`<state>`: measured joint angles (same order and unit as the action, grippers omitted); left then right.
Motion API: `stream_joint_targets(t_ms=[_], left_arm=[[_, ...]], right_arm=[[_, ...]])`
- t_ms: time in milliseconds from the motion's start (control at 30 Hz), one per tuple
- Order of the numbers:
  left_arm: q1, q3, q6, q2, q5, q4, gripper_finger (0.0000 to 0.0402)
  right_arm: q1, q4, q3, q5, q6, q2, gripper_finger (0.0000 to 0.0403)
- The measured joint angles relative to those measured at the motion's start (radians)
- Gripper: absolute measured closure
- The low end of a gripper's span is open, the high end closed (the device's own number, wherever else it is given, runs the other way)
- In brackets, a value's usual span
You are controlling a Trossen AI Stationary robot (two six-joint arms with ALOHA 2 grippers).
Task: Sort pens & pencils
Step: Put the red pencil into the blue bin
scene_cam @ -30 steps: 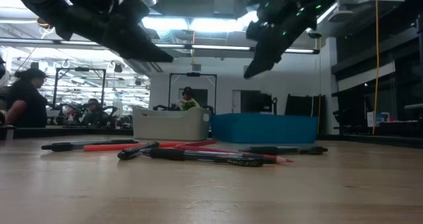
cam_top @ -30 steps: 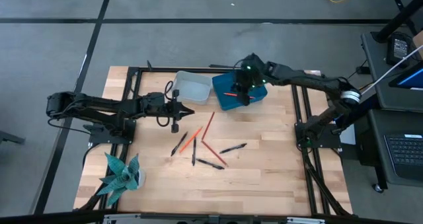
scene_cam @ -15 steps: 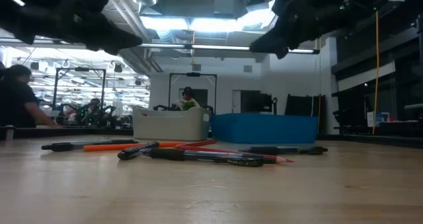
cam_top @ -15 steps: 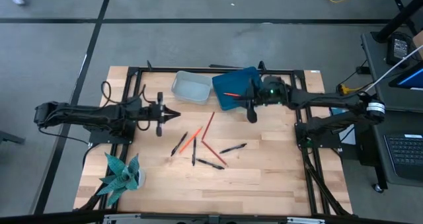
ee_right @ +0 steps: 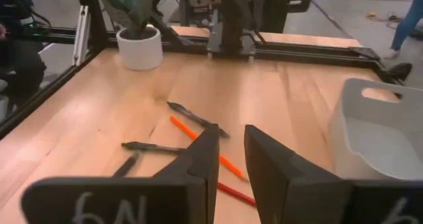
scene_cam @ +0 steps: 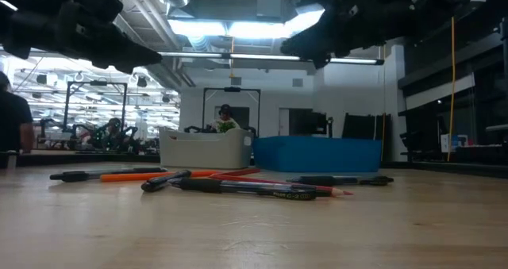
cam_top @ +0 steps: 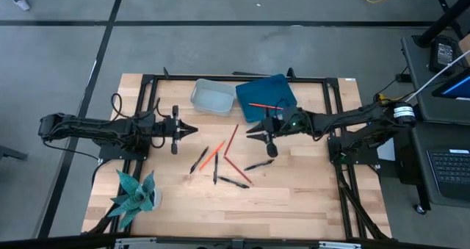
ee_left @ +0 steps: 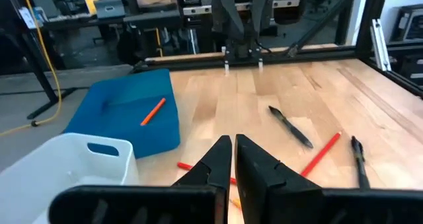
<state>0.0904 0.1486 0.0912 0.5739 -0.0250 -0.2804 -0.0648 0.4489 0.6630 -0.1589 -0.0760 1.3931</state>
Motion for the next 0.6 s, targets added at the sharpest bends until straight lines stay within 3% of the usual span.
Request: stream_joint_targets(t_ms=[167, 433, 600], left_arm=[[-0.019, 0.000, -0.006, 0.000, 0.000, 0.003, 0.0388], [-0.029, 0.000, -0.003, 0.000, 0.000, 0.013, 0.0388], [-0.029, 0.000, -0.003, 0.001, 0.000, 0.016, 0.0388]], right_arm=[[0.004, -0.091, 0.031, 0.001, 0.071, 0.039, 0.0328], [0.043, -0.095, 0.059, 0.012, 0.117, 0.042, 0.0328], [0.092, -0.175, 0.087, 0.134, 0.146, 0.047, 0.0328]])
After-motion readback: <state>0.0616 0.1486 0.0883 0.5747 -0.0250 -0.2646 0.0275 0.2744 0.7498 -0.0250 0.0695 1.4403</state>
